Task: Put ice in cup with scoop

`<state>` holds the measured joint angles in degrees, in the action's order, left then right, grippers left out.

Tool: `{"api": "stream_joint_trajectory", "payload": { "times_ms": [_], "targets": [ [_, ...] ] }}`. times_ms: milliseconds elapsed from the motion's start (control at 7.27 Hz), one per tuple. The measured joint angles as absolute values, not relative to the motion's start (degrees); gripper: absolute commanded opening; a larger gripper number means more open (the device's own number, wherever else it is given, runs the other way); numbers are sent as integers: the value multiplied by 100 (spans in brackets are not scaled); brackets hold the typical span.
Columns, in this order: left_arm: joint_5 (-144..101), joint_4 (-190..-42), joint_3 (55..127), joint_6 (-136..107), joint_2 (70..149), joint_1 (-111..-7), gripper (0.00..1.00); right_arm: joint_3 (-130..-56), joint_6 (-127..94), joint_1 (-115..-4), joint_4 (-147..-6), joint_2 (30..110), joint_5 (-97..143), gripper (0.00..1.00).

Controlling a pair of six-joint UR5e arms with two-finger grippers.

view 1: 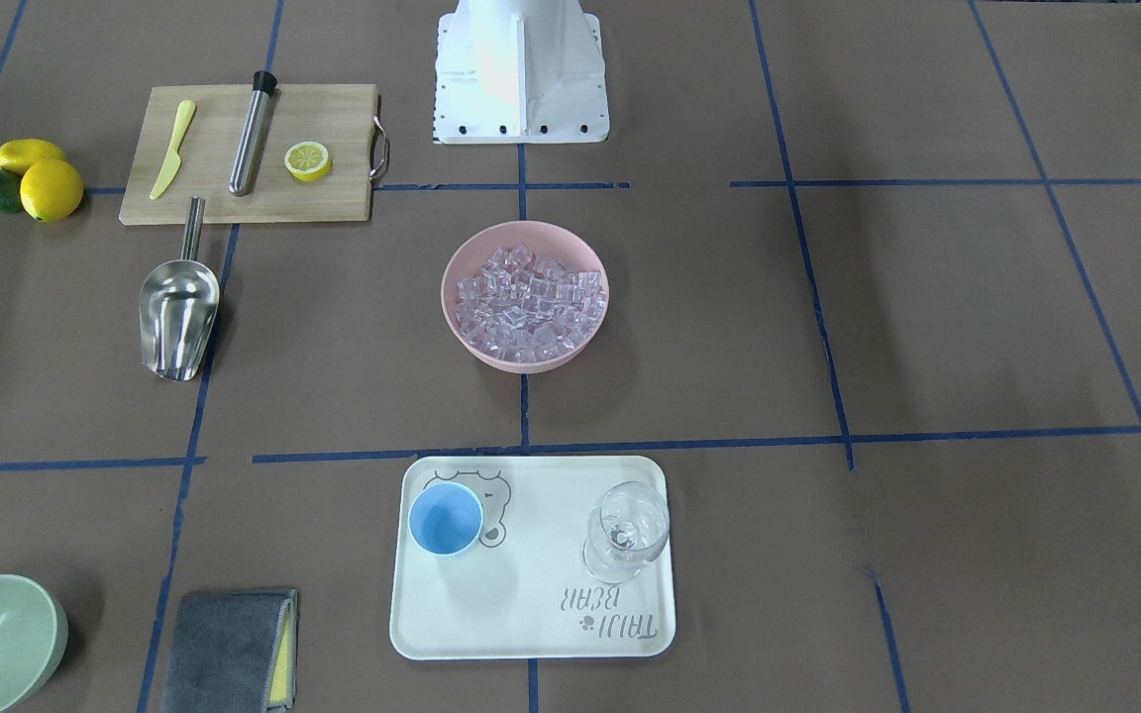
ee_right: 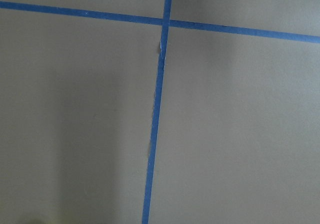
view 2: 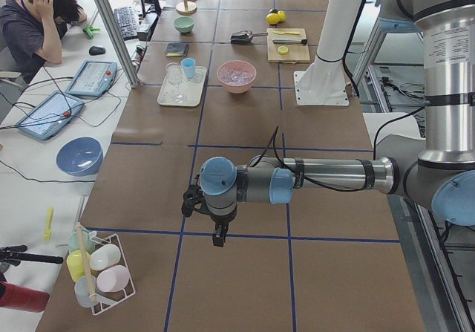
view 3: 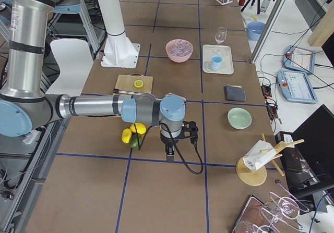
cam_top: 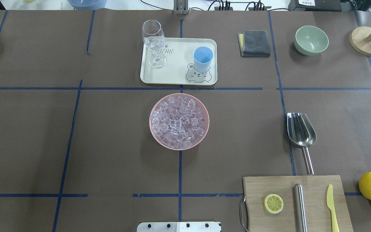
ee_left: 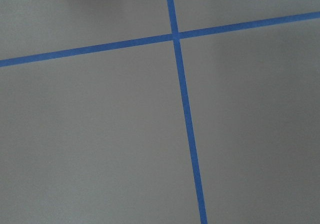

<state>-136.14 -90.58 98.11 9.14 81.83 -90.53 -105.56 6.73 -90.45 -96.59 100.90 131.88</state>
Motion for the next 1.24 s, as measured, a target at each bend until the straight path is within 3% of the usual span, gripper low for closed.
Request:
{"api": "stream_joint_trajectory", "payload": {
  "times_ms": [1238],
  "targets": [
    [-13685,-9204,9956,910,8244,-8994,100,-10534,643,-8653,-9664,9869,13174,100]
  ]
}}
